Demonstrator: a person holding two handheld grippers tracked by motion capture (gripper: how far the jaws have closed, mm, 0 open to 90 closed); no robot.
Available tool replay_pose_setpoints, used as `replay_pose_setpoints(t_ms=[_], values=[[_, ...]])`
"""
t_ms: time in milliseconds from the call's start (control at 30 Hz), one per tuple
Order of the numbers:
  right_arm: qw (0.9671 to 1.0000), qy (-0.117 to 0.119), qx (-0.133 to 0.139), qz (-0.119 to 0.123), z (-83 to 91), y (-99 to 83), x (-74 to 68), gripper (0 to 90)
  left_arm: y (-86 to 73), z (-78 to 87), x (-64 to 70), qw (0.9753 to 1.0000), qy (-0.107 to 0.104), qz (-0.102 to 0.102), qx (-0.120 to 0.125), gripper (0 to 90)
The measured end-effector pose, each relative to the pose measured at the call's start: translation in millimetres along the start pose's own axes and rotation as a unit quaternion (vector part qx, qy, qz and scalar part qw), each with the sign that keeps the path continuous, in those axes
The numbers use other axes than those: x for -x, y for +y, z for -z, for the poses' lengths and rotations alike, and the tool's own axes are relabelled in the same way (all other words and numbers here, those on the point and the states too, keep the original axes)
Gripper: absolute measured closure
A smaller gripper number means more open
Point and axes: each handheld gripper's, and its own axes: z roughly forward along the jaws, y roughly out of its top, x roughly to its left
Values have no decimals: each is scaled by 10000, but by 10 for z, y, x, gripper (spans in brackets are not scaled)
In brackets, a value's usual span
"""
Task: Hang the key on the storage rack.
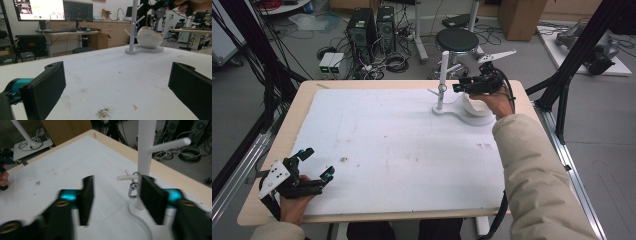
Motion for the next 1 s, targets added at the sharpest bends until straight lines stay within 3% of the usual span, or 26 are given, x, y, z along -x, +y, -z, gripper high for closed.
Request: replay_pose_setpoints(t_ms=[67,100,133,233,333,367,467,500,567,633,667,700,733,833,867,900,933,967,1000], values=[[9991,-395,141,-12,122,5,-117,82,0,0,-3,10000,14,21,14,17],[9991,-395,141,-12,122,5,-117,82,0,0,-3,10000,14,21,14,17],[9967,-648,485,74,247,-44,-230,5,0,-1,-6,10000,18,63,31,17],[9959,-609,653,132,364,-116,-308,4,1,-2,-9,10000,41,75,11,17],[9939,-650,814,372,579,-379,-451,4,2,-3,-5,10000,36,32,-4,17],[9939,-650,814,372,579,-379,-451,4,2,-3,-5,10000,36,32,-4,17],[9924,-572,976,481,707,-672,-536,4,4,-9,-11,10000,50,71,-44,17],[9924,-572,976,481,707,-672,-536,4,4,-9,-11,10000,50,71,-44,17],[9895,-503,1193,640,757,-912,-585,4,6,-14,-15,9999,61,118,-60,17],[9885,-537,1231,690,763,-972,-595,4,8,-20,-24,9998,52,144,-89,17],[9854,-556,1439,725,777,-1162,-634,4,9,-22,-29,9998,60,171,-106,17],[9854,-556,1439,725,777,-1162,-634,4,9,-22,-29,9998,60,171,-106,17],[9823,-592,1613,747,781,-1325,-648,4,10,-25,-30,9997,62,185,-116,17],[9800,-614,1759,693,779,-1468,-648,4,12,-33,-32,9996,76,211,-152,17],[9780,-669,1889,575,761,-1652,-635,4,12,-32,-30,9997,86,179,-154,17],[9780,-669,1889,575,761,-1652,-635,4,12,-32,-30,9997,86,179,-154,17],[9755,-771,1997,515,738,-1804,-623,4,12,-32,-21,9997,87,153,-147,17],[9755,-771,1997,515,738,-1804,-623,4,12,-32,-21,9997,87,153,-147,17],[9731,-862,2074,511,718,-1917,-617,4,11,-32,-18,9998,78,120,-156,17]])
